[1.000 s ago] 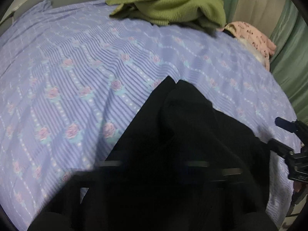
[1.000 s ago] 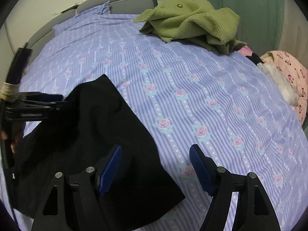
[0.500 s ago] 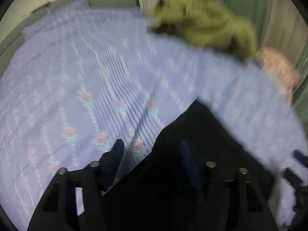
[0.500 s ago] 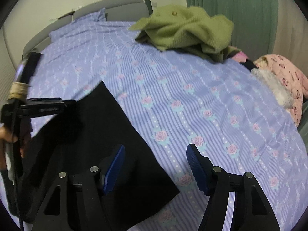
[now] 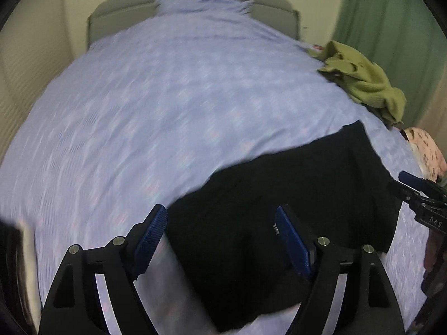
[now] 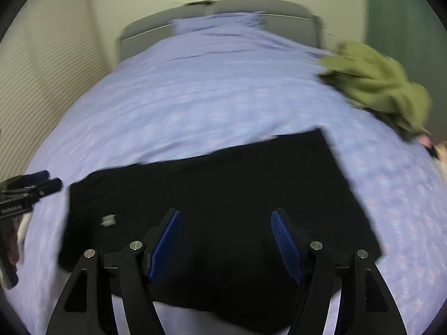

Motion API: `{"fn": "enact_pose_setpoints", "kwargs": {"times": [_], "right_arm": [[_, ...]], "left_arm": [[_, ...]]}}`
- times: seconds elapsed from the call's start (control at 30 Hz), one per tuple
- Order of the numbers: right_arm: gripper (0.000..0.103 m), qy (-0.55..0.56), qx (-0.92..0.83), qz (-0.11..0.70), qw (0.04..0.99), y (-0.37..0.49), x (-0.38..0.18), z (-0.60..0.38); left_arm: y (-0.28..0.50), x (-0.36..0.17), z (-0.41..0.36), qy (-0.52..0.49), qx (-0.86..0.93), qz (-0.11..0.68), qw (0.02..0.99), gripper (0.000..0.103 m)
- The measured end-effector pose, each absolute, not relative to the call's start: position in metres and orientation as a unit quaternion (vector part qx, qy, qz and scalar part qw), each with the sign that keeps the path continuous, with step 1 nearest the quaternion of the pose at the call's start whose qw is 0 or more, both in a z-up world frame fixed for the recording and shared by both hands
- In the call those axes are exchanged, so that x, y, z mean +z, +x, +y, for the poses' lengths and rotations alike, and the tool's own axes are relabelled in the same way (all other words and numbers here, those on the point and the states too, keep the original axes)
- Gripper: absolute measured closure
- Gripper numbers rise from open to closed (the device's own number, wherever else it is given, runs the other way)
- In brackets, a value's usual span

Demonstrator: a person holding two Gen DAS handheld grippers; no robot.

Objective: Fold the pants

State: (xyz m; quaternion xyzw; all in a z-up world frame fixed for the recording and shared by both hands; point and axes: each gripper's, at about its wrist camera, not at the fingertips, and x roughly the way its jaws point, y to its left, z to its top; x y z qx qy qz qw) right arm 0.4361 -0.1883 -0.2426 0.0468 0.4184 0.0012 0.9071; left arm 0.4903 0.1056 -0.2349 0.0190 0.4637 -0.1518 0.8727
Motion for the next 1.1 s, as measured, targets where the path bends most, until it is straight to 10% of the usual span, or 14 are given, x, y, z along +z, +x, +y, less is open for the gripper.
{"fn": "enact_pose_setpoints", "kwargs": {"times": [0.6, 0.8, 1.1], "right_arm": [[0.035, 0.052, 0.022, 0.470, 0.881, 0.447, -0.283, -0.086], [0.035, 0.054, 0.019, 0.473, 0.879, 0.454, -0.282, -0.081], [0.035, 0.030, 0.049, 0.460, 0.886, 0.462, -0.280, -0.051]], "left_arm": [[0.575, -0.313, 0.137, -0.128, -0.285, 0.535, 0.785, 0.036], [0.569, -0.309, 0.154, -0.187, -0.302, 0.517, 0.778, 0.089], [0.561, -0.314, 0.176, -0.173, -0.259, 0.512, 0.801, 0.088]]}}
